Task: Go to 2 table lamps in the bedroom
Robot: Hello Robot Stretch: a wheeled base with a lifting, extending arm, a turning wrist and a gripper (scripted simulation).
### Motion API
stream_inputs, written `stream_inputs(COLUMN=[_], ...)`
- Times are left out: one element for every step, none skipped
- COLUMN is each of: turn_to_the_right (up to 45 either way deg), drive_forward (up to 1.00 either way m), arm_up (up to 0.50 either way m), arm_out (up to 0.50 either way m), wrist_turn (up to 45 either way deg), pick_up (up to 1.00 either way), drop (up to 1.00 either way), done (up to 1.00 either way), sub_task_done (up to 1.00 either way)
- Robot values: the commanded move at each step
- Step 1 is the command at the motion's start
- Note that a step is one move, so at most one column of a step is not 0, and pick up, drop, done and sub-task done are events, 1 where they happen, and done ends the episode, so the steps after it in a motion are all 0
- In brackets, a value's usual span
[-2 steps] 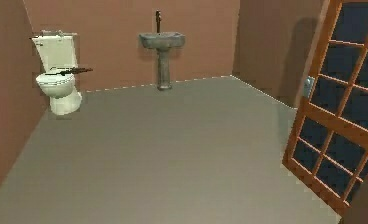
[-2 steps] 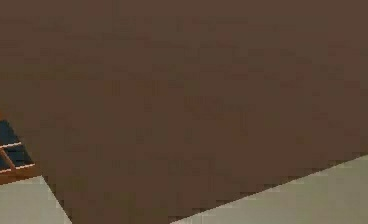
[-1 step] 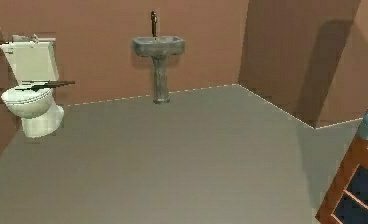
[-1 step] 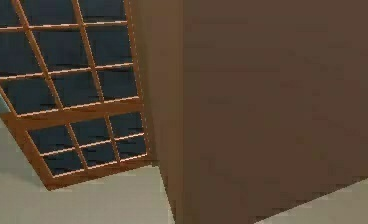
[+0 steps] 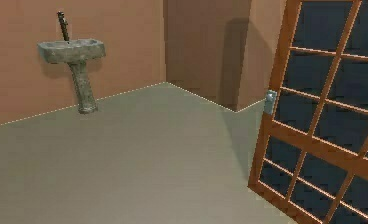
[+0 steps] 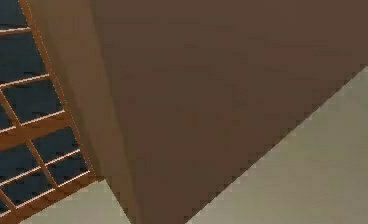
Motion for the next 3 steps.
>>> stream_inputs(turn_to_the_right=[0.0, 0.0, 45.0], drive_forward=[1.0, 0.55, 0.0], arm_up=[0.0, 0.0, 0.0], arm_out=[0.0, 0.0, 0.0], wrist_turn=[0.0, 0.0, 0.0], pick_up=[0.0, 0.0, 0.0], drop=[0.0, 0.0, 0.0], done=[0.0, 0.0, 0.0], sub_task_done=[0.0, 0.0, 0.0])
